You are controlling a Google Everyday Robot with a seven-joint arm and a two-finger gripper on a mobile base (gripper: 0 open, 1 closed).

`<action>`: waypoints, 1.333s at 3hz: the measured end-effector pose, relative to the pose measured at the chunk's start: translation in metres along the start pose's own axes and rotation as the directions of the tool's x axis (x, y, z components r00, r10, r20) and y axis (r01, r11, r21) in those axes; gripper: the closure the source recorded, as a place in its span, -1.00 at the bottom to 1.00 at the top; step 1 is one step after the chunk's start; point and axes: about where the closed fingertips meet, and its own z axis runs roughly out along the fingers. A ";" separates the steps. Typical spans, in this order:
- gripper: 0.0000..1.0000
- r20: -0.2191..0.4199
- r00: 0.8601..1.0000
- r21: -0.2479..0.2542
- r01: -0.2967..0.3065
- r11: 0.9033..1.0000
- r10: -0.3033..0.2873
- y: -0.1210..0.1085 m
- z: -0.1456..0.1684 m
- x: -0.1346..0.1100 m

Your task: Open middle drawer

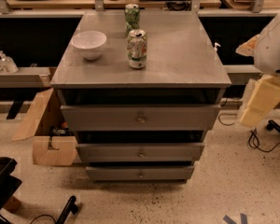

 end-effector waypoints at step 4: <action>-1.00 0.146 0.988 0.066 0.044 0.997 -0.053 0.038 0.272 0.034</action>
Offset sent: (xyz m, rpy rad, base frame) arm 0.1079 0.0259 -0.2268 0.2669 -0.4344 -0.0095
